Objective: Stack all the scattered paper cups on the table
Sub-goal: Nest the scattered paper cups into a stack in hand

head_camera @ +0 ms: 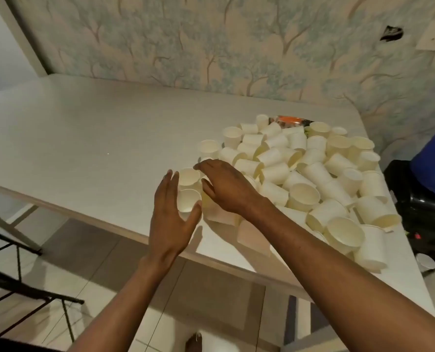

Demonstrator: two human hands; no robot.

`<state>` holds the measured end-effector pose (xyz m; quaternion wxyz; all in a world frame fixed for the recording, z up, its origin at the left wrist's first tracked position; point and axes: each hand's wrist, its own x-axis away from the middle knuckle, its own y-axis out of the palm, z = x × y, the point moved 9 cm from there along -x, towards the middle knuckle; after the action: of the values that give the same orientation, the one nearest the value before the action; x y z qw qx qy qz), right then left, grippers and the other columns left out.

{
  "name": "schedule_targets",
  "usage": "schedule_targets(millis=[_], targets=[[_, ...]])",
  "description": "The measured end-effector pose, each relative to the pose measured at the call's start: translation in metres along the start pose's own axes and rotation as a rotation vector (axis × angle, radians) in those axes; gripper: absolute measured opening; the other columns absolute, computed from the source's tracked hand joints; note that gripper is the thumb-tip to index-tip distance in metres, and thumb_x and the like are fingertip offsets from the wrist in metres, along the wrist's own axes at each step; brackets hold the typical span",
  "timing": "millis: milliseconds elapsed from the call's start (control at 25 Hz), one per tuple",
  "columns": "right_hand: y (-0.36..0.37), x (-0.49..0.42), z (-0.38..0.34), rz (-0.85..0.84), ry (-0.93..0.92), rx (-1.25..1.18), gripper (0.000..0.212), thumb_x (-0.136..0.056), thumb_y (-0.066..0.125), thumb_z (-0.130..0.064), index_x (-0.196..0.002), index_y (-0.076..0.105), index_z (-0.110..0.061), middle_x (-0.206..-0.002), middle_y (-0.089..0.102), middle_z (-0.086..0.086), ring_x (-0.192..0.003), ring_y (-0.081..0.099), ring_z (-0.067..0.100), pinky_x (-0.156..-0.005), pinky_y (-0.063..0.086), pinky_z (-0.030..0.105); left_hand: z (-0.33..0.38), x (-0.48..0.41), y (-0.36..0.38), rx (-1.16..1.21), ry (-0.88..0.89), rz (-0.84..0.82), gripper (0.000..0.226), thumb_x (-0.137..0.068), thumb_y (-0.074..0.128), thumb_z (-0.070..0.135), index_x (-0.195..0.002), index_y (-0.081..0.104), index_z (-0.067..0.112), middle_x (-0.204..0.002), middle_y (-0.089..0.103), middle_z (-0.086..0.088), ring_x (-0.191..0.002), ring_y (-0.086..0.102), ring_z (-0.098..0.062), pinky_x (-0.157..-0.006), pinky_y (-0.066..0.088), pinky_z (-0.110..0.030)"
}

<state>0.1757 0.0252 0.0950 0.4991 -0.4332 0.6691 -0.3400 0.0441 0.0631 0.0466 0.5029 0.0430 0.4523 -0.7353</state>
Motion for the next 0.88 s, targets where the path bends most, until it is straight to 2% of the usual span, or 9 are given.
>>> schedule_targets(millis=[120, 320, 400, 480, 520, 600, 640, 760, 880], targets=[[0.021, -0.018, -0.001, -0.092, -0.042, 0.020, 0.040, -0.098, 0.057, -0.015, -0.138, 0.055, -0.015, -0.137, 0.061, 0.005, -0.121, 0.058, 0.024, -0.100, 0.047, 0.037, -0.029, 0.007, 0.006, 0.102, -0.167, 0.006, 0.093, -0.079, 0.057, 0.075, -0.155, 0.027, 0.030, -0.157, 0.033, 0.007, -0.135, 0.028, 0.005, -0.100, 0.024, -0.009], [0.043, -0.037, 0.003, -0.185, -0.036, 0.054, 0.036, -0.098, 0.061, -0.014, -0.134, 0.060, -0.016, -0.133, 0.065, 0.003, -0.118, 0.062, 0.023, -0.097, 0.052, 0.037, -0.061, 0.014, 0.021, 0.173, -0.309, -0.021, 0.101, -0.065, 0.064, 0.085, -0.149, 0.028, 0.042, -0.149, 0.039, 0.016, -0.127, 0.037, 0.004, -0.095, 0.037, -0.019], [0.050, -0.041, 0.008, -0.219, -0.021, 0.059, 0.033, -0.097, 0.062, -0.015, -0.130, 0.063, -0.017, -0.129, 0.067, 0.003, -0.115, 0.064, 0.023, -0.095, 0.053, 0.038, -0.055, 0.011, 0.020, 0.208, -0.272, -0.007, 0.090, -0.066, 0.067, 0.080, -0.144, 0.028, 0.055, -0.141, 0.038, 0.037, -0.123, 0.039, 0.015, -0.097, 0.038, -0.012], [0.056, -0.045, 0.010, -0.243, -0.008, 0.045, 0.030, -0.096, 0.064, -0.016, -0.126, 0.066, -0.017, -0.127, 0.069, 0.003, -0.112, 0.065, 0.023, -0.093, 0.054, 0.037, -0.051, 0.004, 0.017, 0.225, -0.206, 0.007, 0.079, -0.070, 0.072, 0.069, -0.136, 0.028, 0.064, -0.129, 0.035, 0.055, -0.117, 0.038, 0.028, -0.087, 0.035, 0.004], [0.059, -0.047, 0.010, -0.249, -0.008, 0.041, 0.029, -0.096, 0.065, -0.017, -0.125, 0.067, -0.018, -0.125, 0.069, 0.002, -0.111, 0.066, 0.022, -0.092, 0.054, 0.036, -0.054, 0.002, 0.015, 0.238, -0.200, 0.015, 0.078, -0.070, 0.074, 0.064, -0.134, 0.030, 0.065, -0.127, 0.036, 0.055, -0.116, 0.040, 0.026, -0.086, 0.036, 0.004], [0.063, -0.050, 0.007, -0.252, -0.012, 0.046, 0.027, -0.096, 0.065, -0.018, -0.122, 0.069, -0.019, -0.121, 0.071, 0.001, -0.105, 0.067, 0.020, -0.089, 0.056, 0.035, -0.070, 0.004, 0.011, 0.272, -0.257, 0.042, 0.079, -0.068, 0.078, 0.058, -0.135, 0.036, 0.057, -0.129, 0.042, 0.043, -0.115, 0.046, 0.014, -0.092, 0.042, -0.011], [0.065, -0.052, 0.005, -0.250, -0.014, 0.052, 0.024, -0.097, 0.063, -0.018, -0.120, 0.070, -0.020, -0.116, 0.072, 0.001, -0.101, 0.067, 0.019, -0.085, 0.056, 0.035, -0.081, 0.006, 0.008, 0.292, -0.284, 0.059, 0.080, -0.067, 0.079, 0.057, -0.137, 0.041, 0.049, -0.129, 0.044, 0.037, -0.114, 0.048, 0.011, -0.091, 0.045, -0.016], [0.064, -0.058, 0.000, -0.203, -0.036, 0.083, 0.021, -0.099, 0.057, -0.016, -0.114, 0.071, -0.021, -0.103, 0.072, 0.001, -0.090, 0.064, 0.017, -0.074, 0.052, 0.032, -0.102, 0.000, -0.006, 0.306, -0.258, 0.114, 0.078, -0.066, 0.086, 0.045, -0.134, 0.049, 0.036, -0.125, 0.047, 0.029, -0.113, 0.050, 0.013, -0.082, 0.044, -0.010], [0.071, -0.060, -0.007, -0.227, -0.071, 0.130, 0.019, -0.098, 0.057, -0.016, -0.111, 0.071, -0.019, -0.101, 0.071, 0.002, -0.092, 0.064, 0.019, -0.076, 0.052, 0.033, -0.119, -0.016, -0.014, 0.291, -0.282, 0.122, 0.070, -0.067, 0.091, 0.030, -0.125, 0.051, 0.036, -0.121, 0.051, 0.019, -0.108, 0.052, 0.014, -0.078, 0.042, -0.007]])
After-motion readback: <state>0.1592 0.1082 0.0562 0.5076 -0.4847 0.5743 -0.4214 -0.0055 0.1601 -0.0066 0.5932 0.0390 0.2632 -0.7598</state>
